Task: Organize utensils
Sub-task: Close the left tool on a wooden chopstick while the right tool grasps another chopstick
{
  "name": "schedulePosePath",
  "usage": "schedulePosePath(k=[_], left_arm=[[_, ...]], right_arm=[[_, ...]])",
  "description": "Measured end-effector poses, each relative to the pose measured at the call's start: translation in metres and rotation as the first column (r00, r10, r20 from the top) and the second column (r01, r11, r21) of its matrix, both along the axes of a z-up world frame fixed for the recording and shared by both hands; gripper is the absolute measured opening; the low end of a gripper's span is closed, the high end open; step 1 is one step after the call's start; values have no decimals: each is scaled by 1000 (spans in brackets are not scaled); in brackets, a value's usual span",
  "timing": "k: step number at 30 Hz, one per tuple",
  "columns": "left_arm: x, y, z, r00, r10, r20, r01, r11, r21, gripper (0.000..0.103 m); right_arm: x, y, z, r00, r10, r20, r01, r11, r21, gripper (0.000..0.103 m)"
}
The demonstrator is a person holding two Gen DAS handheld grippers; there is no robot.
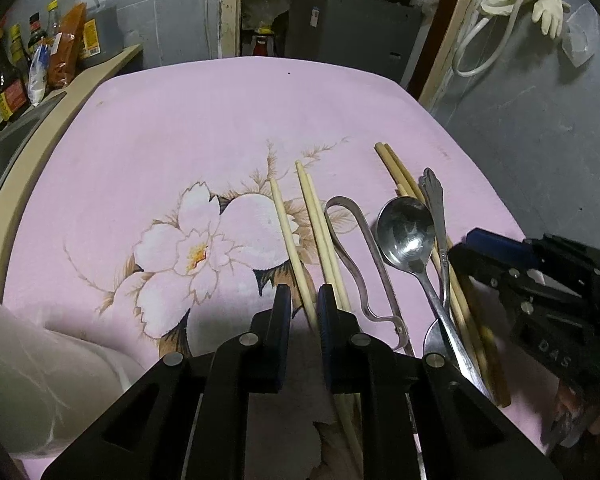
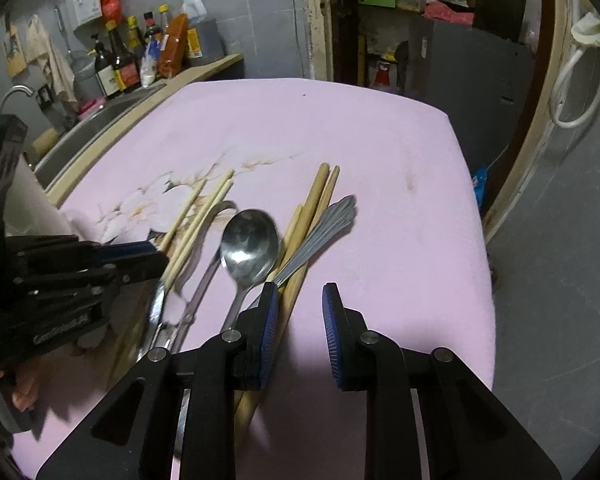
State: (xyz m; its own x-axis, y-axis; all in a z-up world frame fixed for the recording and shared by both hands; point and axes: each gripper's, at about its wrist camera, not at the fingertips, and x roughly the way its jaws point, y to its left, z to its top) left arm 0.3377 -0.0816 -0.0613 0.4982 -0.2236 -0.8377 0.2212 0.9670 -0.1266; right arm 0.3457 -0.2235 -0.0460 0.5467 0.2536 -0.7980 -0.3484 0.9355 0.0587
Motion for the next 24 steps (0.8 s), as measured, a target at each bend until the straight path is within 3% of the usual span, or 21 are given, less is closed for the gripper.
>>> schedulePosePath(k=[9, 18, 24], left_arm=[[-1, 5, 0, 1000, 19, -18, -20, 999, -30, 6], [-26, 9, -1, 997, -4, -75, -3, 996, -94, 3], [-27, 11, 1, 994, -29, -107, 20, 996, -90, 3]], right_arm=[[-6, -2, -6, 999, 25, -27, -27, 998, -58, 17], [-35, -29, -2, 999, -26, -42, 27, 999, 25, 5], [-39, -34, 1, 995, -40, -95, 42, 999, 29, 5]])
